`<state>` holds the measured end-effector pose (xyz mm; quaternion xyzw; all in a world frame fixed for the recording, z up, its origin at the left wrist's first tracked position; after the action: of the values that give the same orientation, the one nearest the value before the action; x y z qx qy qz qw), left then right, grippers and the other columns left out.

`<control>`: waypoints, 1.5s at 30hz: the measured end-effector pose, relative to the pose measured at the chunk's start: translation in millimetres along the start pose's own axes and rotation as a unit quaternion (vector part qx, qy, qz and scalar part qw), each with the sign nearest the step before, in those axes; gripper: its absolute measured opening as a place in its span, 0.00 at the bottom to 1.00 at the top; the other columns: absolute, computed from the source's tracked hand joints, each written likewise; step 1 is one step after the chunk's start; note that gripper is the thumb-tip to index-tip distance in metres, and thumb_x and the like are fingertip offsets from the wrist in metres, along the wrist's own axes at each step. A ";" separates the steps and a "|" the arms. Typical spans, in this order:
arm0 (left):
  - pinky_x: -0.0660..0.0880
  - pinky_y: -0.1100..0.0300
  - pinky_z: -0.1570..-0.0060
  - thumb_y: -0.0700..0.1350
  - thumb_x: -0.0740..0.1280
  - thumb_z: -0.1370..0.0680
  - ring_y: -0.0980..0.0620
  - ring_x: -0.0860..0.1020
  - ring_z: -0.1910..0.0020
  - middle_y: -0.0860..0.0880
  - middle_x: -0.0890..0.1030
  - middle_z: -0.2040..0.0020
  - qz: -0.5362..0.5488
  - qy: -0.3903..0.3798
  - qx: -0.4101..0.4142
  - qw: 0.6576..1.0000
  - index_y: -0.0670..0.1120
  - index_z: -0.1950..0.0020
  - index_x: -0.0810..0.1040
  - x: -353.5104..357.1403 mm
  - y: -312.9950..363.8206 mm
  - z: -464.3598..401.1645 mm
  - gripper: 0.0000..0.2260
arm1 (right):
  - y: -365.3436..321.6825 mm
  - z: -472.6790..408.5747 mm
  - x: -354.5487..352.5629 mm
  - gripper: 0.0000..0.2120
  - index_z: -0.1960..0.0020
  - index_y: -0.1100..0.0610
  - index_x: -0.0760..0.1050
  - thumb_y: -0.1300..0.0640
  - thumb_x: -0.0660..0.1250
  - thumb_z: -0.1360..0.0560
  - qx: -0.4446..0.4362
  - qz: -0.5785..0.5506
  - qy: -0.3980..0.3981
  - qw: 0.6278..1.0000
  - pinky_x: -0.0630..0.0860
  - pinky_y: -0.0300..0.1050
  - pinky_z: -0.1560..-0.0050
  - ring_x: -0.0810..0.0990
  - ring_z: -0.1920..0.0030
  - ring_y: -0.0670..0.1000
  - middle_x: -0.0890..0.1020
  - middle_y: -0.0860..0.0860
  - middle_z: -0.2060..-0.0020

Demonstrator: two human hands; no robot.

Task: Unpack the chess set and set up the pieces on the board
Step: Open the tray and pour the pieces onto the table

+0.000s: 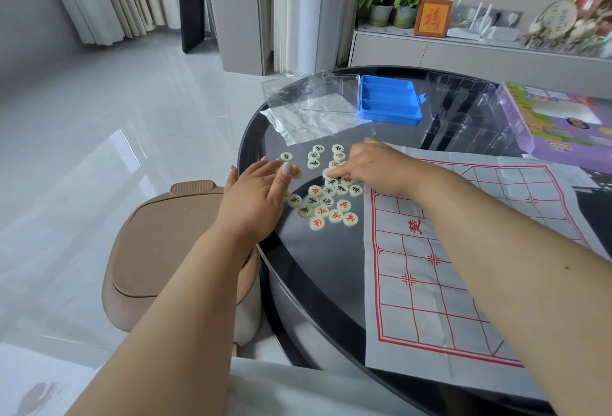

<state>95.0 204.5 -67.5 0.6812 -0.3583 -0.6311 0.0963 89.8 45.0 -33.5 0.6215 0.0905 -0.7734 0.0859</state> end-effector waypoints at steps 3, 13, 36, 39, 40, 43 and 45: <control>0.39 0.48 0.27 0.66 0.34 0.25 0.58 0.53 0.25 0.58 0.68 0.29 0.001 0.006 0.000 1.000 0.63 0.36 0.74 -1.6 -0.3 0.6 0.33 | -6.5 -10.7 7.2 0.20 0.31 0.51 0.71 0.59 0.51 0.20 0.028 -0.100 0.005 0.995 0.62 0.50 0.37 0.66 0.35 0.62 0.72 0.58 0.43; 0.36 0.50 0.29 0.67 0.34 0.26 0.61 0.50 0.25 0.60 0.62 0.26 -0.042 -0.052 0.099 0.993 0.69 0.37 0.71 1.9 16.9 8.8 0.30 | -3.7 17.0 -2.6 0.17 0.40 0.55 0.80 0.64 0.59 0.24 -0.008 -0.184 0.003 0.983 0.66 0.41 0.55 0.68 0.61 0.46 0.71 0.43 0.63; 0.41 0.55 0.26 0.60 0.38 0.20 0.60 0.59 0.27 0.55 0.71 0.30 0.091 -0.001 0.029 0.995 0.55 0.37 0.78 -8.7 -3.1 7.5 0.30 | -42.6 14.5 6.5 0.25 0.30 0.37 0.64 0.60 0.49 0.20 -0.041 -0.081 -0.033 0.995 0.59 0.45 0.38 0.61 0.43 0.49 0.62 0.43 0.60; 0.41 0.55 0.26 0.61 0.38 0.21 0.60 0.59 0.27 0.55 0.71 0.30 0.086 0.002 0.031 0.996 0.56 0.37 0.78 -8.9 -2.9 6.9 0.31 | -31.6 14.7 -5.1 0.25 0.33 0.39 0.69 0.63 0.54 0.23 -0.027 -0.195 0.022 0.980 0.61 0.41 0.41 0.62 0.45 0.45 0.65 0.40 0.59; 0.41 0.55 0.26 0.61 0.38 0.21 0.60 0.59 0.27 0.56 0.70 0.30 0.083 0.002 0.032 0.996 0.56 0.37 0.78 -8.9 -2.8 7.1 0.31 | -27.8 15.8 -7.4 0.25 0.34 0.40 0.71 0.63 0.55 0.23 -0.025 -0.225 0.042 0.973 0.61 0.40 0.41 0.64 0.45 0.45 0.68 0.40 0.57; 0.41 0.55 0.27 0.60 0.38 0.21 0.60 0.59 0.27 0.56 0.70 0.30 0.071 0.002 0.035 0.997 0.56 0.37 0.77 -7.9 -2.4 6.8 0.30 | -22.9 22.0 -8.8 0.23 0.37 0.46 0.76 0.64 0.56 0.25 -0.029 -0.253 0.062 0.965 0.65 0.39 0.39 0.69 0.40 0.44 0.74 0.41 0.45; 0.41 0.56 0.27 0.60 0.38 0.20 0.60 0.58 0.26 0.55 0.70 0.29 0.061 0.004 0.035 0.998 0.56 0.37 0.77 -7.6 -2.9 6.5 0.30 | -30.3 26.2 -6.0 0.21 0.38 0.48 0.78 0.60 0.57 0.26 -0.057 -0.226 0.037 0.972 0.66 0.43 0.35 0.69 0.37 0.44 0.74 0.42 0.38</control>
<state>90.4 213.3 -64.3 0.6637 -0.4205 -0.6084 0.1121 58.8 68.1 -21.1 0.6075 0.2757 -0.7426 -0.0594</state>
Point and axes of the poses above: each hand's wrist, its own z-axis away from the middle knuckle, its own x-axis out of the palm, y = z × x, the point moved 9 cm from there along -z, towards the middle knuckle
